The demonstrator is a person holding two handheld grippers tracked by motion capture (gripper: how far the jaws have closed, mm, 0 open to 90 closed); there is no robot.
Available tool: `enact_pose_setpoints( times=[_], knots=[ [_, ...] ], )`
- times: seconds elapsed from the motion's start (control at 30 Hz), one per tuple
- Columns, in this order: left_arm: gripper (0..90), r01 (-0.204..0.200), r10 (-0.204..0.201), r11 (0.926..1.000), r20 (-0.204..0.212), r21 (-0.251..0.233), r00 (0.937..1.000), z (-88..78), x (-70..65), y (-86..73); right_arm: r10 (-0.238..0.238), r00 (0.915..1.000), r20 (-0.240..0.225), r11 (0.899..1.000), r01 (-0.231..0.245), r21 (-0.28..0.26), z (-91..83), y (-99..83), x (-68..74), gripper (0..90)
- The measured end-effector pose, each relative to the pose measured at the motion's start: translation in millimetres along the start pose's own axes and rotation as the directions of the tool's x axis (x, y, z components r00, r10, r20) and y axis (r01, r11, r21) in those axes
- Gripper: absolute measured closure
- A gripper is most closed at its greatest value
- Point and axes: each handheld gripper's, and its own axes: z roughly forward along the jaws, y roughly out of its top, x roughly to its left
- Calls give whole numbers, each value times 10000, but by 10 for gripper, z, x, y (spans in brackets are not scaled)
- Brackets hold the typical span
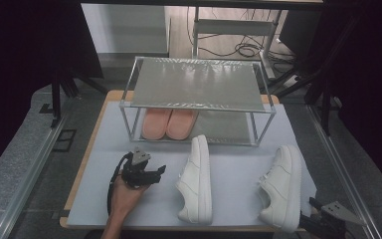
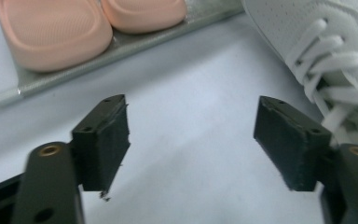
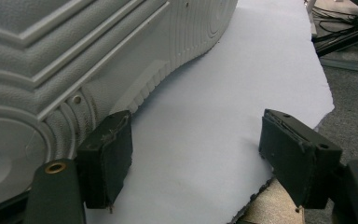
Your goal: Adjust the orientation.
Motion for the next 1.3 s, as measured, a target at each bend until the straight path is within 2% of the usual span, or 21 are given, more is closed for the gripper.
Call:
enact_pose_setpoints(
  times=[0.37, 0.8, 0.93, 1.07, 1.13, 1.3],
  knots=[
    [134, 263, -263, 9997, 76, -11, 9996, -263, 20, -226, 23, 10000, 17, 10000, -23, -3, 1, 0, 4, 261],
    [122, 535, -507, 9975, -597, 456, 9969, -445, 128, -590, -65, 10000, 7, 9997, 65, 245, 0, 33, 0, 259],
    [122, 539, -475, 9957, -849, 748, 9953, -465, 163, -676, -94, 9999, 126, 9992, 89, 377, -1, 52, 4, 241],
    [120, 715, -581, 9913, -1201, 1104, 9911, -453, 213, -765, -49, 9997, 227, 9990, 39, 449, -4, 61, 14, 224],
    [119, 827, -678, 9895, -1242, 1188, 9899, -450, 232, -777, -78, 9997, 224, 9984, 65, 557, -9, 78, 9, 204],
    [119, 821, -669, 9887, -1207, 1257, 9904, -440, 241, -779, -80, 9999, 108, 9983, 73, 583, -71, 112, -16, 167]
  ],
)
